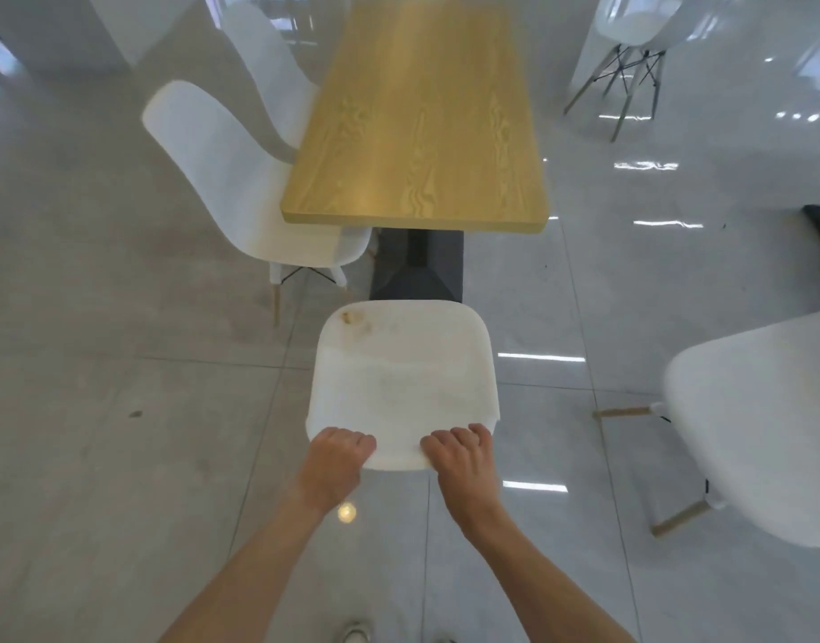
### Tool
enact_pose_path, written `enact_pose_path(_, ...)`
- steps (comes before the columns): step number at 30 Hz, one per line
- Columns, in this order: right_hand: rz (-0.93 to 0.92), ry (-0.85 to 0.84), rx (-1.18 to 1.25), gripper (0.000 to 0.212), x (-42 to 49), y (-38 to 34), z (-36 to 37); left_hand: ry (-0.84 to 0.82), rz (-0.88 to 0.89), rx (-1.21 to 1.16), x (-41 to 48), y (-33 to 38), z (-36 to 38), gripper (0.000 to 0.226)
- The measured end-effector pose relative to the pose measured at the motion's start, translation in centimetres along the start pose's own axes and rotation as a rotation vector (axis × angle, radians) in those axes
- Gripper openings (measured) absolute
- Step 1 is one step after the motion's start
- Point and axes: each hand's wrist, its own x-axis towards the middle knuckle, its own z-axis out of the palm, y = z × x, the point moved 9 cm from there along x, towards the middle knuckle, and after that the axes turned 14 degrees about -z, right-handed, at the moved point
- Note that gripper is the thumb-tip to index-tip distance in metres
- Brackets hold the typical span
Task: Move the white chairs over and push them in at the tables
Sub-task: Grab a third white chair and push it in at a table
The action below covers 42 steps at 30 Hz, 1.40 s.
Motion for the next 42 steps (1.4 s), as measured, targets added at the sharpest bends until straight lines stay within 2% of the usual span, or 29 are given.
enact_pose_path(3, 0.022, 0.002, 0.025, 0.037, 3.2, 1.0, 0.1, 0.041, 0.026, -0.005, 3.3, -1.4, -0.7, 0.033)
enact_pose_path(8, 0.043, -0.021, 0.027, 0.035, 7.4, 2.7, 0.5, -0.020, 0.065, 0.034, 7.7, -3.0, -1.1, 0.027)
enact_pose_path(10, 0.042, -0.019, 0.024, 0.036, 9.0, 3.1, 0.2, 0.003, 0.060, 0.062, 9.4, -3.8, -1.5, 0.033)
enact_pose_path(13, 0.137, -0.081, 0.059, 0.036, 10.3, 4.0, 0.3, -0.060, 0.047, 0.023, 10.8, -4.4, -1.4, 0.036)
enact_pose_path(15, 0.192, -0.079, 0.080, 0.039, 10.7, 4.0, -0.2, -0.021, 0.051, 0.028, 10.9, -4.5, -1.9, 0.035)
enact_pose_path(18, 0.285, -0.100, 0.161, 0.054, 9.7, 3.2, -0.6, 0.029, -0.085, -0.067, 9.8, -4.5, -3.2, 0.049)
enact_pose_path(21, 0.500, -0.126, 0.376, 0.077, 7.6, 1.8, -0.8, -0.011, -0.305, -0.110, 7.9, -5.1, -3.5, 0.074)
enact_pose_path(22, 0.489, -0.147, 0.403, 0.079, 7.6, 0.7, -1.0, -0.033, -0.280, -0.095, 7.6, -4.8, -3.2, 0.071)
enact_pose_path(25, 0.334, -0.277, 0.195, 0.076, 9.0, -1.6, -0.9, -0.032, -0.092, -0.036, 8.2, -3.9, -3.5, 0.045)
enact_pose_path(27, 0.372, -0.314, 0.156, 0.067, 9.9, -0.3, -0.4, -0.067, -0.031, 0.010, 9.4, -4.3, -3.4, 0.037)
enact_pose_path(30, 0.380, -0.302, 0.121, 0.042, 11.0, 1.7, -0.5, -0.083, 0.063, 0.069, 10.8, -3.8, -2.9, 0.032)
enact_pose_path(35, 0.353, -0.249, 0.081, 0.040, 13.0, 2.9, -0.3, -0.032, 0.136, 0.074, 13.4, -3.9, -2.7, 0.030)
enact_pose_path(42, 0.365, -0.191, -0.008, 0.041, 15.8, 6.3, -1.7, 0.071, 0.145, 0.012, 17.3, -3.2, -4.7, 0.032)
